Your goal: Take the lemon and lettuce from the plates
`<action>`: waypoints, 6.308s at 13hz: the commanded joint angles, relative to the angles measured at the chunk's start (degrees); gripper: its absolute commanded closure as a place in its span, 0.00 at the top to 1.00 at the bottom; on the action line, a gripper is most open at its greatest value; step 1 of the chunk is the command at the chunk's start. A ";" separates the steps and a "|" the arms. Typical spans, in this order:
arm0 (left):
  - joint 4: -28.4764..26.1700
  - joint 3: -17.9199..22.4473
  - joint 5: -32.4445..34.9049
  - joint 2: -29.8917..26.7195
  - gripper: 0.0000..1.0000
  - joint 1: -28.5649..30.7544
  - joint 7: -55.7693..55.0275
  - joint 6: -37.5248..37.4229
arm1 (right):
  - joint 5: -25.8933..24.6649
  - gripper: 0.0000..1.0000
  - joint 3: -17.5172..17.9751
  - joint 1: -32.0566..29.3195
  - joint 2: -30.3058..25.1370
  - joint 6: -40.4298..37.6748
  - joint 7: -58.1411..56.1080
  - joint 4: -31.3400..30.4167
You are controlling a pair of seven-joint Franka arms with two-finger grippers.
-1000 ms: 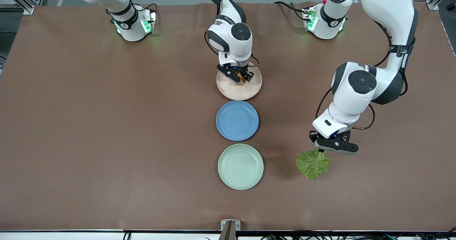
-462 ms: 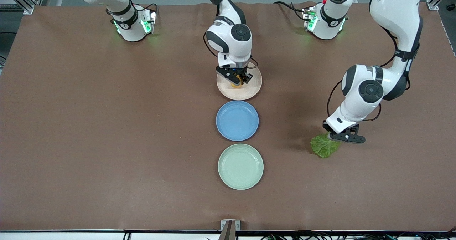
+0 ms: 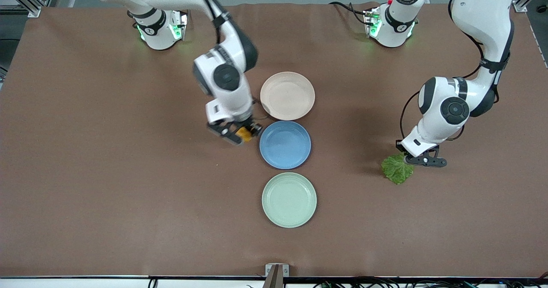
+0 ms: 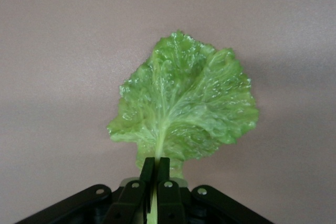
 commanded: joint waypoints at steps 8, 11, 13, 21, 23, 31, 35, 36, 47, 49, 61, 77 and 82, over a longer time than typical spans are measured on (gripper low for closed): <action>15.53 -1.42 0.75 -6.00 1.00 0.04 -0.92 -16.11 | -0.76 0.01 1.55 -23.53 -2.68 -4.11 -43.07 -4.46; 26.58 -1.25 0.75 -6.81 1.00 0.57 3.19 -33.31 | -0.76 0.01 1.55 -26.43 -4.60 0.26 -50.02 -10.25; 31.78 -0.90 0.67 -6.98 1.00 1.01 4.97 -38.97 | -0.68 0.01 1.64 -27.84 -4.96 5.10 -53.37 -14.47; 41.12 -1.16 -3.98 -13.56 1.00 3.30 4.97 -55.86 | -0.68 0.01 1.55 -28.55 -4.44 9.86 -56.11 -19.06; 40.07 -1.42 -5.04 -16.64 1.00 3.38 4.88 -57.79 | -0.68 0.01 1.55 -28.64 -4.26 10.48 -56.11 -18.89; 31.99 -7.05 -7.07 -26.84 1.00 8.66 0.93 -60.79 | -0.76 0.01 1.55 -28.90 -1.19 15.14 -56.11 -18.10; 31.02 -7.05 -8.82 -28.25 1.00 8.57 0.84 -60.88 | -0.76 0.12 1.47 -28.90 -0.40 15.32 -56.11 -17.83; 30.84 -6.96 -9.09 -28.34 1.00 8.57 0.84 -60.88 | -0.76 0.19 1.47 -28.90 0.04 15.32 -56.02 -17.74; 31.19 -7.40 -9.27 -28.52 1.00 8.75 1.01 -62.64 | -0.85 1.00 1.29 -31.44 -1.18 -5.02 -58.04 -2.14; 31.19 -7.40 -9.27 -28.52 1.00 8.66 1.01 -62.55 | -1.03 1.00 1.20 -33.11 -1.10 -16.79 -58.04 6.21; 31.28 -7.40 -10.76 -28.34 1.00 8.74 1.37 -62.02 | -6.48 1.00 1.38 -40.15 -8.83 -35.65 -62.87 20.39; 31.28 -7.49 -10.76 -28.25 1.00 8.66 1.72 -61.23 | -4.28 1.00 1.64 -39.18 -24.81 -34.16 -59.89 3.35; 31.46 -7.40 -10.76 -28.34 1.00 8.83 1.89 -61.32 | -4.37 1.00 1.82 -39.80 -30.79 -34.34 -60.24 -0.33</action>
